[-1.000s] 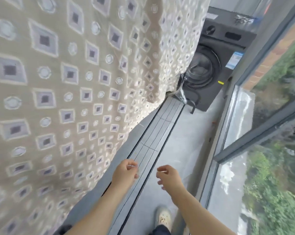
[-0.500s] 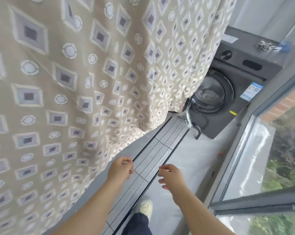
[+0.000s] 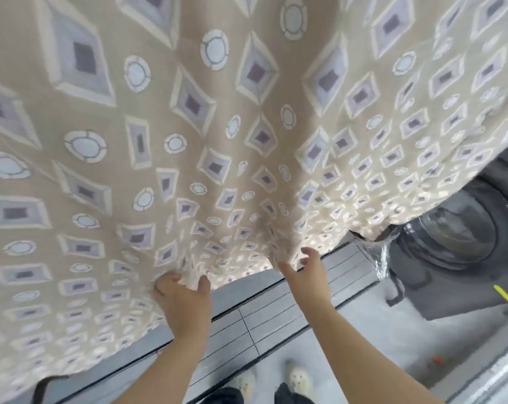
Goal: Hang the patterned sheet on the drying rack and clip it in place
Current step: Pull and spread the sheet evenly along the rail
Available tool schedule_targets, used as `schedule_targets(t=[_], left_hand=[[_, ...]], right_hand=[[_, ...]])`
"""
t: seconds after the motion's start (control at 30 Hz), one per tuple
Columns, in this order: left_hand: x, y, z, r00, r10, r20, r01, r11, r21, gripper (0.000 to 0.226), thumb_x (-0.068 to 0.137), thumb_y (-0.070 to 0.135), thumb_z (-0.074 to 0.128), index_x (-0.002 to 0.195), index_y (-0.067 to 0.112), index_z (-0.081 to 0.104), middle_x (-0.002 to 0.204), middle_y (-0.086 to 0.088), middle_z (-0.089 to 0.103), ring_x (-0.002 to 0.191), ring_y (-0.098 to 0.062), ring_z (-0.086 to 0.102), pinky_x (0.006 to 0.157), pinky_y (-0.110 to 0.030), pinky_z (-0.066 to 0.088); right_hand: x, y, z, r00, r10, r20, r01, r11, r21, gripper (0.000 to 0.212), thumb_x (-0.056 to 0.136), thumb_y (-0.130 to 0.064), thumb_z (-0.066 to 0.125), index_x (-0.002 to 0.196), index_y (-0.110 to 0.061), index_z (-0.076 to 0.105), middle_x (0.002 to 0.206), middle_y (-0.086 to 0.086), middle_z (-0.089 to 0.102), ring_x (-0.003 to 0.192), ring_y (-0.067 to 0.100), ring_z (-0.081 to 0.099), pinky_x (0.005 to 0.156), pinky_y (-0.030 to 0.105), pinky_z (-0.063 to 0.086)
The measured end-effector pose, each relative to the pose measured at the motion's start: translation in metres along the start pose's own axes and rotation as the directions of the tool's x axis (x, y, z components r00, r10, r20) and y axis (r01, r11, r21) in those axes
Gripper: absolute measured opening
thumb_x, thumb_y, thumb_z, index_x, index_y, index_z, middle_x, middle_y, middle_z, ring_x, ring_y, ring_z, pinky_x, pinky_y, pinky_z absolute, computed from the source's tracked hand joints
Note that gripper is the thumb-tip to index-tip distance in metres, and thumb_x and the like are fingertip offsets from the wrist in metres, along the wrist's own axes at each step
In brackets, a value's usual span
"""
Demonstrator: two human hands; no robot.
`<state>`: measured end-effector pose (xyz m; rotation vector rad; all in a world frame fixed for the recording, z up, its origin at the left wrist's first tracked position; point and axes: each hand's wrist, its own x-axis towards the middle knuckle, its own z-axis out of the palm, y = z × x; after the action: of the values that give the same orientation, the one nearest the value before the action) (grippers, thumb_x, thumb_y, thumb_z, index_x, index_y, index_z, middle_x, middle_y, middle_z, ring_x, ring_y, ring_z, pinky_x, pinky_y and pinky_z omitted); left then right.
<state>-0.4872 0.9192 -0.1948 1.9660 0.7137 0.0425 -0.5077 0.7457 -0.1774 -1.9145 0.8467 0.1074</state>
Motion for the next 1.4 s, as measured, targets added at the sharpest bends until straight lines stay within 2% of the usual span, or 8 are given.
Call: schedule_targets(t=[0.2,0.27,0.37,0.5,0.93,1.2,1.3,1.4], left_hand=[[0.002,0.022,-0.011,0.912,-0.213,-0.35,0.194,0.977,-0.088,0.098,0.065,0.035,0.083,0.141,0.013,0.025,0.141,-0.017,0.026,0.127,-0.035,0.033,0.099,-0.045,0.037],[0.007,0.025,-0.013,0.91,-0.16,-0.382,0.182,0.983,0.021,0.085,0.07,0.041,0.077,0.137,0.015,0.032,0.138,-0.016,0.037,0.125,-0.035,0.038,0.1,-0.047,0.038],[0.007,0.031,-0.022,0.938,-0.036,-0.345,0.108,0.975,0.194,0.024,0.09,0.036,0.056,0.096,0.014,0.053,0.095,-0.01,0.061,0.095,-0.034,0.055,0.088,-0.046,0.044],[0.001,0.029,-0.038,0.967,0.015,-0.256,0.078,0.934,0.35,0.025,0.094,0.03,0.049,0.08,0.009,0.051,0.065,-0.006,0.051,0.072,-0.031,0.051,0.065,-0.034,0.041],[0.011,-0.05,-0.058,0.985,-0.129,-0.11,0.17,0.739,0.651,0.031,0.095,0.036,0.045,0.082,0.01,0.055,0.074,-0.007,0.058,0.073,-0.029,0.057,0.065,-0.031,0.043],[0.014,-0.059,-0.045,0.966,-0.254,-0.053,0.249,0.848,0.468,0.029,0.092,0.034,0.054,0.095,0.005,0.058,0.081,-0.009,0.06,0.078,-0.028,0.055,0.068,-0.03,0.04],[-0.004,-0.045,-0.017,0.962,-0.242,0.128,0.158,0.872,0.464,0.015,0.085,0.032,0.061,0.08,0.018,0.058,0.078,-0.004,0.063,0.079,-0.026,0.06,0.069,-0.029,0.044],[-0.028,-0.022,0.025,0.949,-0.166,0.267,0.054,0.923,0.381,0.015,0.079,0.026,0.067,0.088,0.025,0.056,0.089,0.002,0.065,0.086,-0.022,0.062,0.072,-0.027,0.045]], right_hand=[[0.034,-0.035,-0.015,0.98,-0.199,-0.006,0.198,0.978,-0.072,0.075,0.079,-0.042,0.066,0.139,-0.018,0.03,0.133,0.005,0.043,0.117,0.027,0.048,0.09,0.042,0.043],[0.042,-0.045,-0.026,0.961,-0.271,-0.048,0.267,0.96,-0.084,0.055,0.081,-0.041,0.064,0.125,-0.018,0.042,0.106,0.0,0.058,0.098,0.027,0.058,0.079,0.039,0.047],[0.05,-0.055,-0.039,0.916,-0.4,-0.017,0.391,0.903,-0.178,0.027,0.09,-0.031,0.053,0.106,-0.01,0.05,0.079,0.003,0.056,0.077,0.029,0.052,0.066,0.035,0.041],[0.053,-0.053,-0.044,0.865,-0.494,0.094,0.5,0.825,-0.264,0.019,0.093,-0.021,0.047,0.101,-0.005,0.053,0.077,0.009,0.056,0.075,0.029,0.052,0.063,0.033,0.041],[0.057,0.032,-0.014,0.973,-0.154,0.173,0.209,0.905,-0.372,0.034,0.091,-0.021,0.05,0.059,-0.012,0.043,0.058,0.006,0.047,0.054,0.023,0.044,0.047,0.026,0.033],[0.056,0.047,-0.012,0.972,-0.015,0.234,0.104,0.923,-0.371,0.022,0.091,-0.027,0.055,0.086,-0.006,0.053,0.072,0.004,0.054,0.067,0.022,0.051,0.058,0.03,0.036],[0.06,0.051,-0.026,0.949,-0.044,0.313,0.16,0.921,-0.356,0.032,0.086,-0.023,0.063,0.113,-0.012,0.05,0.101,-0.003,0.053,0.099,0.023,0.053,0.07,0.026,0.036],[0.069,0.057,-0.053,0.968,-0.056,0.246,0.125,0.953,-0.274,0.041,0.085,-0.017,0.062,0.123,-0.017,0.049,0.113,0.0,0.056,0.102,0.022,0.053,0.076,0.027,0.039]])
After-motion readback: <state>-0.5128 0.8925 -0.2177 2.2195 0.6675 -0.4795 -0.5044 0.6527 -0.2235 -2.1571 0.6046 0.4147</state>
